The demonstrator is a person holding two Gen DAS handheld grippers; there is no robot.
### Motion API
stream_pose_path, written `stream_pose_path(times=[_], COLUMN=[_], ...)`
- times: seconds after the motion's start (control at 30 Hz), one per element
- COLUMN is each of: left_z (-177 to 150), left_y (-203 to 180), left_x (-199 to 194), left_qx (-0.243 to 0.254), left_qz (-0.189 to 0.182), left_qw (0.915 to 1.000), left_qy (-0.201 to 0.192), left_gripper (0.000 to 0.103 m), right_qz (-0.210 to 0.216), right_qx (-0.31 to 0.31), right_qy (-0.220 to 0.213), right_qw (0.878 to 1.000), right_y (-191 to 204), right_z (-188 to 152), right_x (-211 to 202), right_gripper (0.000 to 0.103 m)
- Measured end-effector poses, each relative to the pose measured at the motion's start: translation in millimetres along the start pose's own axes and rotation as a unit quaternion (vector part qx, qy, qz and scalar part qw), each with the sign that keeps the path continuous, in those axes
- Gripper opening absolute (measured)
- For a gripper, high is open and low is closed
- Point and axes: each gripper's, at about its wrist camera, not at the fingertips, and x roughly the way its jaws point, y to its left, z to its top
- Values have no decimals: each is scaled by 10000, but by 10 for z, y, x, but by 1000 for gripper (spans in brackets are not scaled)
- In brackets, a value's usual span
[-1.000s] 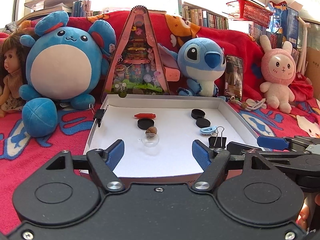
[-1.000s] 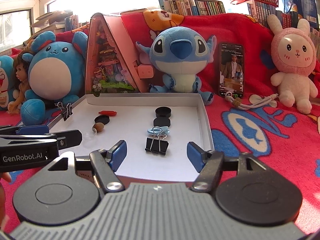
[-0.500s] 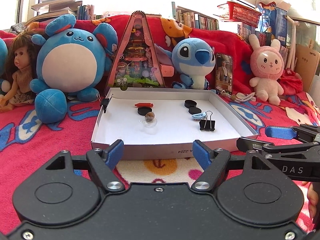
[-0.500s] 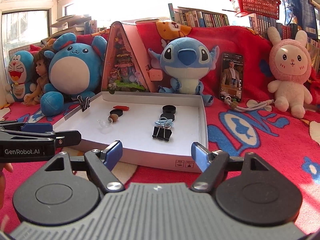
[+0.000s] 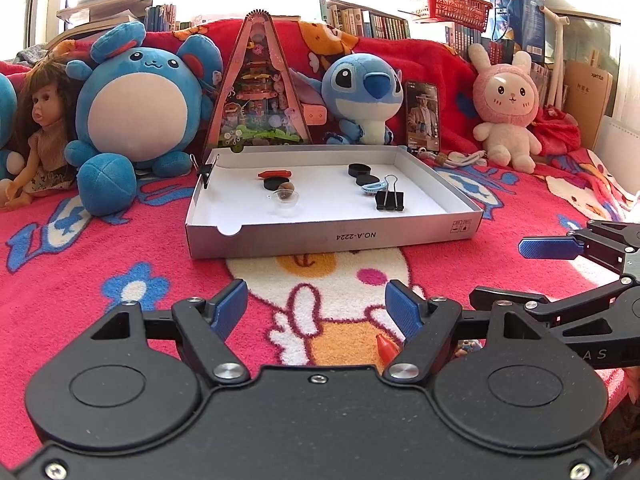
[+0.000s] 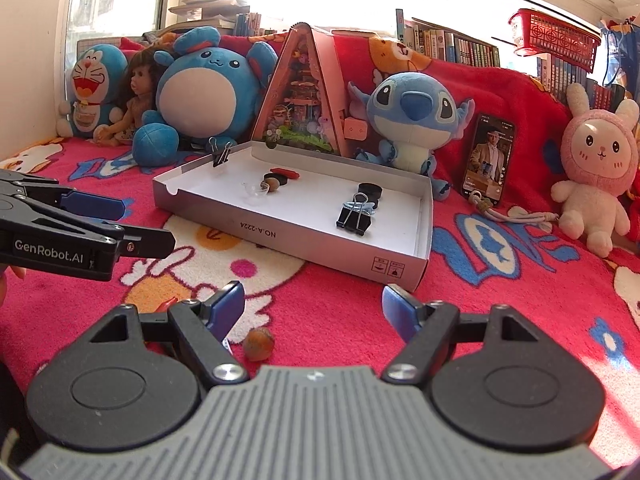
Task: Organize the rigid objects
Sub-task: 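Withdraw both open tools from the box toward the remaining items, then grasp the red crayon with the left tool while the right grasps the beaded keychain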
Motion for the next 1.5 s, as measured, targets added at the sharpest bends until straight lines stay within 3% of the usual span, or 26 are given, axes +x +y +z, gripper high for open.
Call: stream_pose_path(times=[0.33,0.4,0.43,0.5,0.57,0.7,0.87,1.0,1.07,1.13,1.5], left_z=[-245,-291,-310,-358,-382,-374,-337,-312,-304,-299,-201], left_y=[-67,-85,-93,-123,-146,-185,-205,-194,-193,-191,-158], left_x=[-139,-158,-167,-175,-176,-165,-87,2,34,48,37], left_qx=[138,193,216,282,286,195,11,-158,-200,-238,-304], left_qz=[-212,-309,-357,-463,-542,-704,-704,-673,-647,-580,-407], left_qw=[9992,9986,9983,9973,9965,9957,9960,9959,9959,9964,9980], left_qy=[302,383,414,502,572,564,551,590,593,564,371], left_gripper=[74,70,67,55,46,41,25,23,19,9,8], right_qz=[396,423,508,634,685,740,784,786,801,808,598], right_qx=[-271,-292,-307,-322,-330,-291,-361,-323,-258,-153,130], right_qy=[282,332,398,494,491,475,460,440,456,459,264], right_qw=[9984,9981,9974,9962,9959,9957,9952,9954,9954,9956,9978], right_y=[148,175,191,222,254,281,328,338,337,329,237], right_z=[-206,-229,-243,-257,-271,-264,-244,-229,-222,-214,-107], right_x=[-42,-24,-14,-1,-6,-4,16,48,69,79,18], right_gripper=[85,84,73,61,56,42,36,35,31,20,20])
